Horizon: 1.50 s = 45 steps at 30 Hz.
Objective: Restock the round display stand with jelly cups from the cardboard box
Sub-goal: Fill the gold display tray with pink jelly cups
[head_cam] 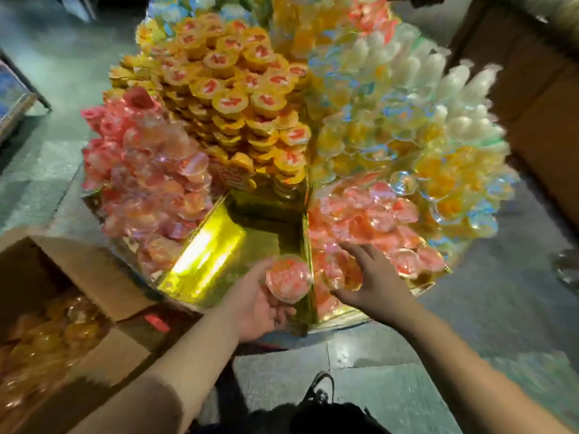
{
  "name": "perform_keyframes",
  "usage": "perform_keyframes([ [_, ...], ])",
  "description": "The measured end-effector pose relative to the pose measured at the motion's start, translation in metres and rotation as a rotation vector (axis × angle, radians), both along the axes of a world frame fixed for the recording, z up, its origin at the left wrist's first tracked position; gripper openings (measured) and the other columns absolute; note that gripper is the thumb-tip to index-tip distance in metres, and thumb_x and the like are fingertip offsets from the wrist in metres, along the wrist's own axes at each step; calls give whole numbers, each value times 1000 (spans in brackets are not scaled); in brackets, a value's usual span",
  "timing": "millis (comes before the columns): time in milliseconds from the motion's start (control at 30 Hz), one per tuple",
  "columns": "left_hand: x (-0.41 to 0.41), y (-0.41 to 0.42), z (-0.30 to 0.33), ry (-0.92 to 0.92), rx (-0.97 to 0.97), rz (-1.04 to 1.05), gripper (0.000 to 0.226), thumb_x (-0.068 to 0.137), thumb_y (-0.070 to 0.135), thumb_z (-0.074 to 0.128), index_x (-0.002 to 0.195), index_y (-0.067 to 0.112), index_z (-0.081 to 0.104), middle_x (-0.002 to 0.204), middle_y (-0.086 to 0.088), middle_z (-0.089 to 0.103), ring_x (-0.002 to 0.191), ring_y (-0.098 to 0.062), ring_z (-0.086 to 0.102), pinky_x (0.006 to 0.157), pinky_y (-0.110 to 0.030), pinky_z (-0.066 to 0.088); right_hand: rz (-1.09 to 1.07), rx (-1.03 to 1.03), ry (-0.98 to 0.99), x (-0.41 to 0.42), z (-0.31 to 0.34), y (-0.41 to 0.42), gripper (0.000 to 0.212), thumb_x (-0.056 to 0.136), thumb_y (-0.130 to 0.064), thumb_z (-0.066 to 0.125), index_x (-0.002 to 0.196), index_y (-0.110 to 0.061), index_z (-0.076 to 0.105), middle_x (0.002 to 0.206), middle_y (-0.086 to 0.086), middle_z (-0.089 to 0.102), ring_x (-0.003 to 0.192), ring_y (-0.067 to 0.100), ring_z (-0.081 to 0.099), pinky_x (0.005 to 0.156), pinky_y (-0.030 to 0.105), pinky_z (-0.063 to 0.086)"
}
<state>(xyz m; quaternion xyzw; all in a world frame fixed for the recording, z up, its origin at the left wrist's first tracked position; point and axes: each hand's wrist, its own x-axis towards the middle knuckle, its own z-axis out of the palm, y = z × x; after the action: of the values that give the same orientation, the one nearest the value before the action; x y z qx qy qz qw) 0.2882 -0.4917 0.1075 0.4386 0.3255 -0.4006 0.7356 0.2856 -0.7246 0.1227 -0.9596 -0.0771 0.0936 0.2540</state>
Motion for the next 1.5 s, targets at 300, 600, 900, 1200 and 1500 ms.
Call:
perform_keyframes([
  [300,64,-113,-28,4,8,-34,62,80,65,57,108,11,68,80,-9,65,68,-18,47,58,-29,31,-43,-61,-86,45,-28,-120,81,70,-64,63,138,-20,53,129,7,58,118,31,54,100,41,43],
  [600,110,-128,-60,-4,116,16,73,76,68,65,126,15,63,94,-8,66,67,-15,48,58,-27,34,44,-81,-40,118,-49,-101,79,78,-71,56,145,-32,39,145,-6,44,135,26,38,109,52,32],
  [900,121,-124,-75,38,106,39,63,83,65,62,125,17,64,102,-8,71,72,-16,52,59,-30,36,139,-148,6,152,-63,-93,75,82,-61,66,145,-30,39,148,-3,43,136,28,36,113,52,27],
  [1200,125,-125,-81,37,87,16,70,87,73,48,123,16,65,96,-5,67,74,-15,46,64,-28,34,128,-265,-38,153,-76,-90,78,84,-60,65,148,-28,35,150,-4,39,138,23,34,115,49,23],
  [1500,126,-128,-83,34,155,31,83,83,81,44,121,11,65,99,-8,67,73,-17,44,62,-28,36,125,-298,-66,148,-84,-90,73,86,-56,66,146,-25,40,148,-5,40,137,21,37,112,49,23],
])
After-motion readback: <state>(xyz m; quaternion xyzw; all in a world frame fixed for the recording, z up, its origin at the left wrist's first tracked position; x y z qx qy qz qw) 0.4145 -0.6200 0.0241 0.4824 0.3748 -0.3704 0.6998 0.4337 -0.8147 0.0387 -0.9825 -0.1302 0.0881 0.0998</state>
